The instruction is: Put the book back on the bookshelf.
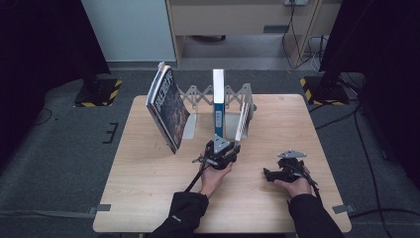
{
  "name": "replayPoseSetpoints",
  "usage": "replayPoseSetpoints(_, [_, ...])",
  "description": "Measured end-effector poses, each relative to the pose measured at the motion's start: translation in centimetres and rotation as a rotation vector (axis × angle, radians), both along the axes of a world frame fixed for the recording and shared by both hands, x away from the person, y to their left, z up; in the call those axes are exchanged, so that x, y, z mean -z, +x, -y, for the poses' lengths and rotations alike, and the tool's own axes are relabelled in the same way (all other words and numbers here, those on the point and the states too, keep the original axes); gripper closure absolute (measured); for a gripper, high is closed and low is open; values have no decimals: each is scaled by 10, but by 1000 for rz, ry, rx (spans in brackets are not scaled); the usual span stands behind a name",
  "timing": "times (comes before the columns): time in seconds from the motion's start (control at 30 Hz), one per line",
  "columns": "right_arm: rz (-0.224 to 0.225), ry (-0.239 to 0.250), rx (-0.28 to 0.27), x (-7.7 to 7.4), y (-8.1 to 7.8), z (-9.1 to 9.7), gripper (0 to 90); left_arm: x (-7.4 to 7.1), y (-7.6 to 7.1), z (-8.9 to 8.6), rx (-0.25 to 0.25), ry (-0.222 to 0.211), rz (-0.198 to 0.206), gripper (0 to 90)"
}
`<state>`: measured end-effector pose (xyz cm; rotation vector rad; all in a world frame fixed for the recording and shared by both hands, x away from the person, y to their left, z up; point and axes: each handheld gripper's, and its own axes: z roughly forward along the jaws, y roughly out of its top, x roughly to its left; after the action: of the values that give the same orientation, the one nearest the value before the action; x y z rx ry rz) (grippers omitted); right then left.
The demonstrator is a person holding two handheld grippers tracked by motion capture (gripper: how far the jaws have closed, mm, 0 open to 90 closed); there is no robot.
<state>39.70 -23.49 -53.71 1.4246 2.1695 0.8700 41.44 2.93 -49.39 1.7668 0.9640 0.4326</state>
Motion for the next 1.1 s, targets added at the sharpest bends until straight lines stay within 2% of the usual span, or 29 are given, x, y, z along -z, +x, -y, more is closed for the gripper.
replayPoseSetpoints(0.07, [0, 1, 1, 0, 0, 0, 28, -1, 3, 2, 0, -9, 3, 691])
replayPoseSetpoints(0.2, [0, 1, 0, 0, 0, 0, 28, -3, 12, 9, -2, 14, 2, 691])
replayPoseSetpoints(0.3, [0, 1, 1, 0, 0, 0, 28, -2, 21, 14, -8, 4, -3, 692])
replayPoseSetpoints(0.47, [0, 0, -1, 0, 0, 0, 28, -6, 33, 21, -13, 30, -12, 691])
replayPoseSetpoints(0.6, [0, 0, 0, 0, 0, 0, 28, -6, 41, 24, -16, 27, -16, 689])
replayPoseSetpoints(0.63, [-1, 1, 0, 0, 0, 0, 28, -5, 42, 24, -12, 19, -20, 686])
replayPoseSetpoints(0.87, [0, 0, 0, 0, 0, 0, 28, -5, 37, 23, 37, 50, -6, 693])
replayPoseSetpoints(1.03, [0, 2, 5, 0, 0, 0, 28, -5, 41, 24, 28, 40, -21, 700])
replayPoseSetpoints(1.1, [1, 2, 4, 0, 0, 0, 27, -6, 43, 27, 26, 53, -17, 689])
